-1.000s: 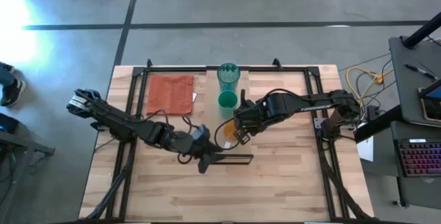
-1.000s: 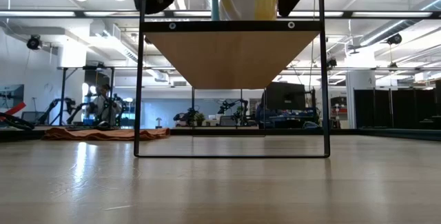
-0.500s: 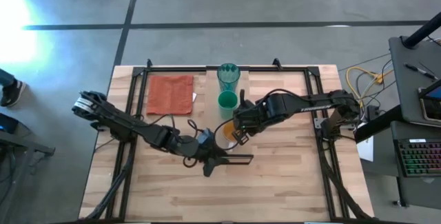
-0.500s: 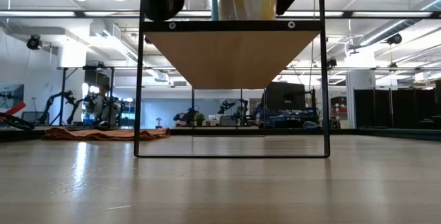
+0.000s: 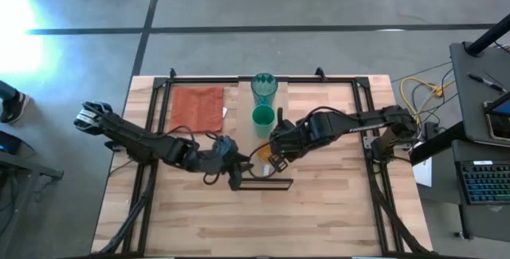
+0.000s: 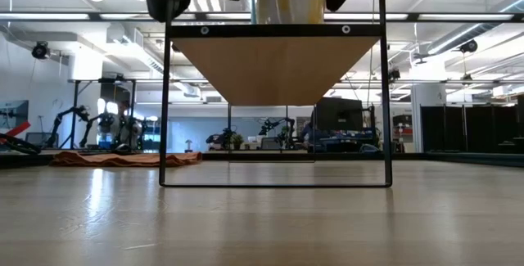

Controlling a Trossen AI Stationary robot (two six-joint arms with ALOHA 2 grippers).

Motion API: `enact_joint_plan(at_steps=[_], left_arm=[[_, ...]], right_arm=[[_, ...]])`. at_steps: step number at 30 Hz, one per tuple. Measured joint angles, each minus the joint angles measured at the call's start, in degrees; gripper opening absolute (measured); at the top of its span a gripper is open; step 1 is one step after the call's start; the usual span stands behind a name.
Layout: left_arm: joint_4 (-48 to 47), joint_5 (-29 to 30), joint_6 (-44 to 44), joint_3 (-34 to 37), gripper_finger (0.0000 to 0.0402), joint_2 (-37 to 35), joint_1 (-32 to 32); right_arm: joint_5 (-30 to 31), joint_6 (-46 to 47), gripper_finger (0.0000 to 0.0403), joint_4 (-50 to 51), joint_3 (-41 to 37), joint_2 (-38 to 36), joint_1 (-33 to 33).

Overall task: Stack small to large cups/mugs on shelf
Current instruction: Put the yellow mug on the shelf

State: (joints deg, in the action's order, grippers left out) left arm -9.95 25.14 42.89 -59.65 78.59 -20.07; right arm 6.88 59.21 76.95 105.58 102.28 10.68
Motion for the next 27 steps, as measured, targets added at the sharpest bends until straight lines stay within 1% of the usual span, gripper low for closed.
enact_joint_plan(at_steps=[3, 7, 12, 18, 23, 27], left_arm=[[0.0, 0.4, 0.0, 0.2, 0.0107, 0.0, 0.7], [-0.2, 0.9, -0.4, 0.8, 0.01, 0.2, 1.6], [0.0, 0.9, -1.5, 0.9, 0.0099, 0.2, 3.1], [2.2, 1.1, -3.6, 0.7, 0.0099, 0.2, 4.4], [2.3, 1.1, -4.3, 0.8, 0.0099, 0.2, 4.4], [0.4, 1.1, -4.8, 0.7, 0.0099, 0.2, 4.4]], right_arm=[[-1.2, 0.9, 0.0011, 0.0, 0.0, 0.0, 0.8], [-1.3, 2.3, 0.0011, -0.4, 0.0, 0.0, 3.0], [-1.0, 3.8, 0.0011, -7.2, 0.0, -0.3, 5.5], [-0.8, 3.9, 0.0011, -16.1, 0.0, 0.9, 5.9], [-0.7, 4.0, 0.0011, -19.9, 0.0, 2.0, 5.9], [-0.8, 3.4, 0.0011, -21.8, 0.0, 2.5, 6.0]])
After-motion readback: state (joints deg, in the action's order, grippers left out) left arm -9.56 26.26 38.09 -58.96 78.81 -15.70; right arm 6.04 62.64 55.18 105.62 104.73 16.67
